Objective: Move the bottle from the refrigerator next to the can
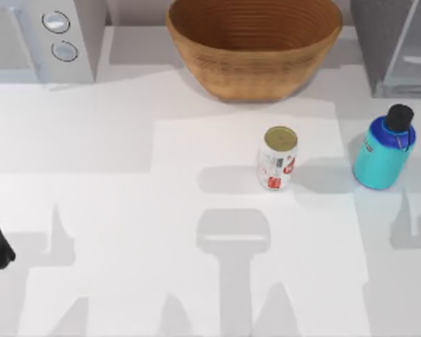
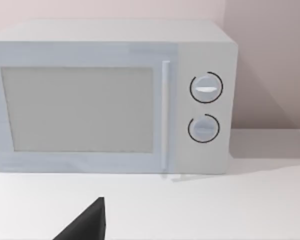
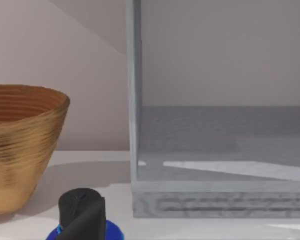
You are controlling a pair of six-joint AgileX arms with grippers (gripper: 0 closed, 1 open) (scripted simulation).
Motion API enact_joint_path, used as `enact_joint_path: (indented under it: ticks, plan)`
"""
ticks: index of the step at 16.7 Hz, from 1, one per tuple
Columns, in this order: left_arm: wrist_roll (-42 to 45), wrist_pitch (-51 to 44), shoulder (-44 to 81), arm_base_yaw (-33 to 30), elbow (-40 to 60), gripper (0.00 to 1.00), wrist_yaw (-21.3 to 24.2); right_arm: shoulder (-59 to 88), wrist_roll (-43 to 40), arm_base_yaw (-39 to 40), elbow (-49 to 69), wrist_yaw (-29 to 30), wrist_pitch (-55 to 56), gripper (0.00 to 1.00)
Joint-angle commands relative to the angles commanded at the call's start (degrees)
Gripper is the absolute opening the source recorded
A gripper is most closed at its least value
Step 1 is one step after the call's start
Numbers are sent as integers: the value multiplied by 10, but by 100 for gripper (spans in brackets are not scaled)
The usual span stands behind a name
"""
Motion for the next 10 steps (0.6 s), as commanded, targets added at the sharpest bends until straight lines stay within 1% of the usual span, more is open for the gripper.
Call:
enact_joint_path:
  ticks: [3,5,10]
  plan:
    - [0,0,0,0,0,100,0,-104,-3,-23,-17,-24,-92,100]
    - [0,0,0,0,0,100,0,-143,-5,-32,-24,-34,-129,100]
    - [0,0,0,0,0,100,0,-158,-5,-36,-26,-38,-144,100]
